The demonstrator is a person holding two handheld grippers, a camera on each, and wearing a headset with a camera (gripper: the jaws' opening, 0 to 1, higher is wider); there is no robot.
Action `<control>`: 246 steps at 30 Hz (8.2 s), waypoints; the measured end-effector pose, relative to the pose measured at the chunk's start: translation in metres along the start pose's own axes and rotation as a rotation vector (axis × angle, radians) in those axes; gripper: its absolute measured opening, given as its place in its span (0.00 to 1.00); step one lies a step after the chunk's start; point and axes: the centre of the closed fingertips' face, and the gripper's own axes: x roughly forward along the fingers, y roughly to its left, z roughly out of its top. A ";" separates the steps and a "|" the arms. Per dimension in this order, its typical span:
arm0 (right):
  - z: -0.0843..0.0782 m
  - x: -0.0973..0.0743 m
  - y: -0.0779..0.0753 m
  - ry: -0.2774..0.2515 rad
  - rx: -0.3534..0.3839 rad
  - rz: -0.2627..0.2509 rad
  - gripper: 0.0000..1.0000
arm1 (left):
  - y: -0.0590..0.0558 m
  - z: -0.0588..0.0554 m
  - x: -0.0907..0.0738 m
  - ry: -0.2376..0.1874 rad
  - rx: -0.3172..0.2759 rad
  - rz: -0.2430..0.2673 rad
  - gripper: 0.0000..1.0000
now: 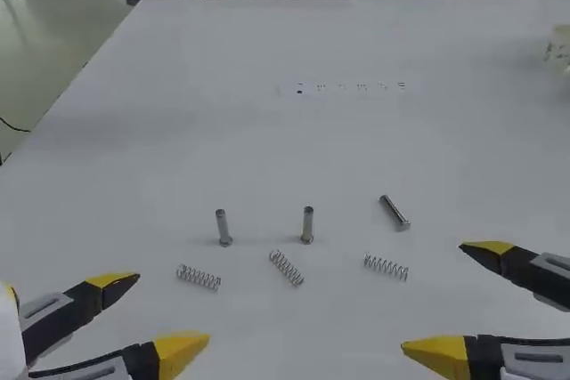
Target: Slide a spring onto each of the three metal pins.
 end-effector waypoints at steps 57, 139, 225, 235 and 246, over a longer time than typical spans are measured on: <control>-0.004 -0.003 0.013 0.021 -0.066 0.038 0.89 | -0.022 0.002 0.001 0.017 0.139 -0.031 0.68; 0.013 0.092 -0.133 0.332 -0.053 -0.203 0.47 | -0.008 0.018 0.006 -0.035 0.107 -0.001 0.67; -0.016 0.114 -0.146 0.514 0.100 -0.314 0.10 | -0.005 0.014 0.010 -0.025 0.091 -0.005 0.64; -0.002 0.105 -0.138 0.466 0.091 -0.311 0.10 | -0.006 0.016 0.011 -0.030 0.094 -0.006 0.64; 0.007 0.086 -0.129 0.422 0.074 -0.322 0.10 | -0.008 0.019 0.010 -0.041 0.101 -0.009 0.64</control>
